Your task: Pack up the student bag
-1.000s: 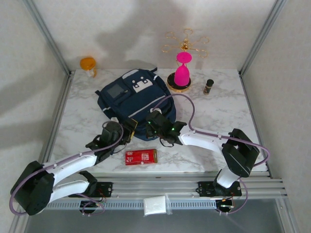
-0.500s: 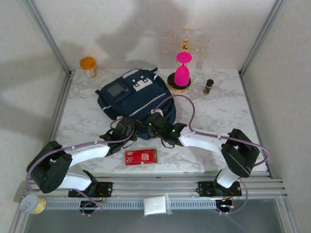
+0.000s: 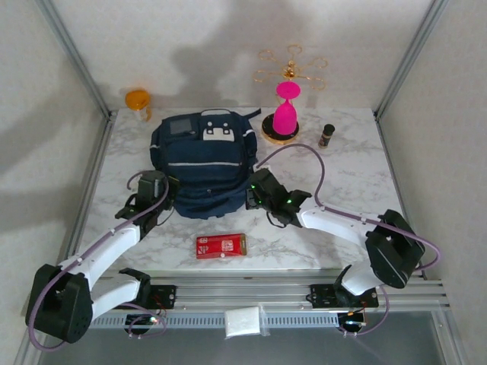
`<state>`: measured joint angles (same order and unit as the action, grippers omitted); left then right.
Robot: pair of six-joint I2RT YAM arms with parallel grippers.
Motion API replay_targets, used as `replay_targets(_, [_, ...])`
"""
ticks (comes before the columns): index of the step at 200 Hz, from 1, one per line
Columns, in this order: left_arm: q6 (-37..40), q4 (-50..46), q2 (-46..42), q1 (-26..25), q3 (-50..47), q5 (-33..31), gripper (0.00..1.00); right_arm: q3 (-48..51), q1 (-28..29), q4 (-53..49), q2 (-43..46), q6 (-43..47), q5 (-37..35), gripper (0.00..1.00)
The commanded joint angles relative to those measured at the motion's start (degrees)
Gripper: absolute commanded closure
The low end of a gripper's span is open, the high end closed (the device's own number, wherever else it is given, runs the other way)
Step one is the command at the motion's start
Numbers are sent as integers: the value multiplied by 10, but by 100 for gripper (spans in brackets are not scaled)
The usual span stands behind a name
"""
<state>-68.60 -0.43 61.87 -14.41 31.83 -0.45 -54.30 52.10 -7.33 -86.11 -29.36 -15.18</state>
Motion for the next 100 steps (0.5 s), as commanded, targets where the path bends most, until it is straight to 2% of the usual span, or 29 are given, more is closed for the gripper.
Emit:
replay_targets(1, [52,-21,-15,-2,29,12,75,-43,25,22,-31,-6,30,100])
replay_targets(16, [14,-7,-46,-30,14,20,53,-39,28,56,-31,-20,51,100])
replay_targets(32, [-39,-1,-87,-80,-10,-10,42,-34,32,66,-32,-19,54,100])
replay_targets(48, [-95,27,-108,-128,-37,-28,38,-22,32,72,-29,-13,51,100])
replay_targets(68, [-159,55,-89,-179,-55,-38,37,-16,31,70,-26,4,57,100])
replay_targets(100, [-138,27,-40,-188,-29,-72,42,-55,33,61,-48,41,125,99])
